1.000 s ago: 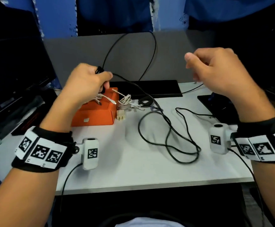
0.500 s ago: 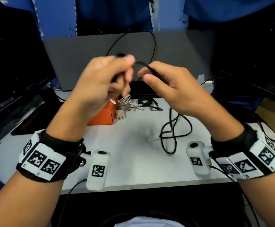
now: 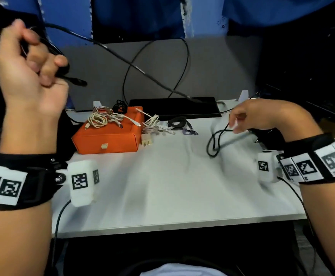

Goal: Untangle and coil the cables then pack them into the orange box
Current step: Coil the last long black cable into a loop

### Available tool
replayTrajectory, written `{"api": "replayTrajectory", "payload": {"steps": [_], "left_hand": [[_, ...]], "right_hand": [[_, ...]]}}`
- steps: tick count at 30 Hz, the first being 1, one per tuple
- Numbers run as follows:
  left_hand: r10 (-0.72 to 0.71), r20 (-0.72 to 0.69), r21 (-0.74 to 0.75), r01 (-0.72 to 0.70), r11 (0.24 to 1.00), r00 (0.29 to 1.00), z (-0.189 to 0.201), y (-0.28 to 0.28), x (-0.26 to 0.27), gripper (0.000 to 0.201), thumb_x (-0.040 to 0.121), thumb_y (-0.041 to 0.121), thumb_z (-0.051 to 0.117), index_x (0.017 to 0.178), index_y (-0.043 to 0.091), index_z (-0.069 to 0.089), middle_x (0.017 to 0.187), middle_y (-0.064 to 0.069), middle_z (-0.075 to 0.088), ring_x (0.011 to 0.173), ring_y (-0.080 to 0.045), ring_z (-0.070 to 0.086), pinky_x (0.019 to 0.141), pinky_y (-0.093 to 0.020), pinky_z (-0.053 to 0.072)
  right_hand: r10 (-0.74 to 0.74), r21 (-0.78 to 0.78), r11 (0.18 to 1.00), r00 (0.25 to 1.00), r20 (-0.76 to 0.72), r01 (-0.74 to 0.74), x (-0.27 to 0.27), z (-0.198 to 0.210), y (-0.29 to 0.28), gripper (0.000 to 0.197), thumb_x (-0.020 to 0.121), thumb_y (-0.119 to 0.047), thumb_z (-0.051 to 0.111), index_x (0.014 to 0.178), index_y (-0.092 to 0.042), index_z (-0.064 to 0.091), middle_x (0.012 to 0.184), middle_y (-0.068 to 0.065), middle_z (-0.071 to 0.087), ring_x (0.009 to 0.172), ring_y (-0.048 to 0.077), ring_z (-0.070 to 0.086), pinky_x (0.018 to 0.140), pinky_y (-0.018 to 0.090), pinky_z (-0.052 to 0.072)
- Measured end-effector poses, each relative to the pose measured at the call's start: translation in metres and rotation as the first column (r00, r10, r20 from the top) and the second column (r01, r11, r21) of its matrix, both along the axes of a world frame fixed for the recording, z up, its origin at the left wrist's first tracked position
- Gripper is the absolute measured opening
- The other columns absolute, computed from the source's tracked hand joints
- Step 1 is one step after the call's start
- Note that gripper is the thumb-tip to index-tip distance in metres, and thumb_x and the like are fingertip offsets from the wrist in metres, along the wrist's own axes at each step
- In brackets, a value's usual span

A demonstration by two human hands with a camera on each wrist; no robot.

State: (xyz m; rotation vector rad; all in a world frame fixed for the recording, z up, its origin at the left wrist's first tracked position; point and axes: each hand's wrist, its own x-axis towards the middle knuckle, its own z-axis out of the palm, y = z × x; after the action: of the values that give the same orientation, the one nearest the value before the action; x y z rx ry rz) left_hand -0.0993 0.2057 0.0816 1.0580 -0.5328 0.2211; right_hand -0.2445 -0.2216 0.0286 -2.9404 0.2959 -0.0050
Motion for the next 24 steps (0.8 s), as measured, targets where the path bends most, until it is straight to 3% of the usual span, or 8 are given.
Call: {"api": "replayTrajectory", "payload": {"steps": [2,4,8,10,13,19,21,24], "left_hand": [[-0.052,0.03,-0.059,0.054,0.997,0.998,0.0,0.003,-0.003,0.013,0.101,0.006,0.057,0.091,-0.003,0.055,0.073,-0.025,0.044,0.053,-0.018,0.041,0.054,-0.02,0.043],[-0.063,0.154,-0.088,0.077,0.993,0.986,0.005,-0.013,-0.016,0.025,0.104,0.01,0.051,0.08,0.006,0.057,0.057,-0.007,0.036,0.043,-0.01,0.032,0.058,-0.02,0.045],[-0.145,0.026,-0.119,0.147,0.982,0.989,0.016,-0.034,-0.035,0.028,0.105,0.027,0.05,0.078,0.019,0.055,0.048,0.009,0.029,0.04,-0.007,0.019,0.061,-0.022,0.038],[-0.146,0.011,-0.077,0.146,0.986,0.989,0.014,-0.042,-0.045,0.03,0.105,0.029,0.05,0.077,0.02,0.056,0.048,0.009,0.029,0.041,-0.009,0.018,0.061,-0.022,0.039],[-0.207,-0.024,0.048,0.208,0.977,0.978,0.01,-0.059,-0.059,0.033,0.106,0.031,0.047,0.075,0.022,0.054,0.045,0.009,0.028,0.039,-0.008,0.017,0.06,-0.022,0.039],[-0.583,-0.159,0.319,0.601,0.733,0.796,-0.021,-0.111,-0.088,0.039,0.104,0.031,0.042,0.068,0.019,0.055,0.039,0.012,0.025,0.029,-0.006,0.019,0.054,-0.023,0.043],[-0.704,-0.193,0.283,0.726,0.627,0.684,-0.03,-0.121,-0.098,0.04,0.1,0.031,0.042,0.064,0.021,0.057,0.038,0.011,0.019,0.029,-0.008,0.016,0.05,-0.021,0.043],[-0.798,-0.223,0.229,0.826,0.515,0.559,-0.038,-0.125,-0.097,0.041,0.098,0.033,0.042,0.063,0.02,0.06,0.038,0.01,0.018,0.029,-0.011,0.016,0.049,-0.02,0.044]], "right_hand": [[-0.054,-0.033,0.998,0.998,-0.04,0.053,0.002,-0.003,-0.013,0.012,0.087,-0.02,0.079,0.081,-0.027,0.073,0.085,-0.007,0.065,0.083,0.021,0.064,0.081,0.038,0.052],[-0.086,-0.058,0.995,0.995,-0.05,0.083,0.003,-0.005,-0.018,0.014,0.09,-0.018,0.075,0.079,-0.025,0.072,0.083,-0.007,0.066,0.082,0.02,0.065,0.081,0.04,0.054],[-0.113,-0.124,0.986,0.993,-0.035,0.107,0.001,0.004,-0.005,0.012,0.094,-0.019,0.067,0.083,-0.023,0.067,0.088,-0.006,0.07,0.09,0.022,0.065,0.084,0.039,0.054],[-0.123,-0.198,0.973,0.992,0.0,0.12,-0.005,0.011,0.01,0.007,0.098,-0.031,0.062,0.094,-0.025,0.066,0.102,-0.007,0.065,0.102,0.022,0.058,0.09,0.039,0.05],[0.015,-0.076,0.997,0.983,0.186,-0.001,-0.013,0.021,0.037,0.035,0.095,-0.059,0.053,0.114,-0.033,0.064,0.116,-0.008,0.064,0.115,0.021,0.058,0.1,0.044,0.048],[0.265,0.13,0.872,0.678,0.686,-0.472,-0.034,0.028,0.131,0.05,0.111,-0.037,0.035,0.157,-0.019,0.04,0.151,-0.005,0.052,0.138,0.003,0.044,0.112,0.013,0.03],[0.267,0.185,0.835,0.676,0.687,-0.518,-0.034,0.02,0.145,0.048,0.111,-0.035,0.033,0.156,-0.02,0.042,0.136,-0.012,0.059,0.123,-0.002,0.053,0.106,0.012,0.036],[0.216,0.279,0.811,0.705,0.675,-0.515,-0.03,0.012,0.147,0.034,0.112,-0.033,0.035,0.131,-0.023,0.061,0.089,-0.022,0.064,0.077,-0.004,0.062,0.077,0.022,0.047]]}}
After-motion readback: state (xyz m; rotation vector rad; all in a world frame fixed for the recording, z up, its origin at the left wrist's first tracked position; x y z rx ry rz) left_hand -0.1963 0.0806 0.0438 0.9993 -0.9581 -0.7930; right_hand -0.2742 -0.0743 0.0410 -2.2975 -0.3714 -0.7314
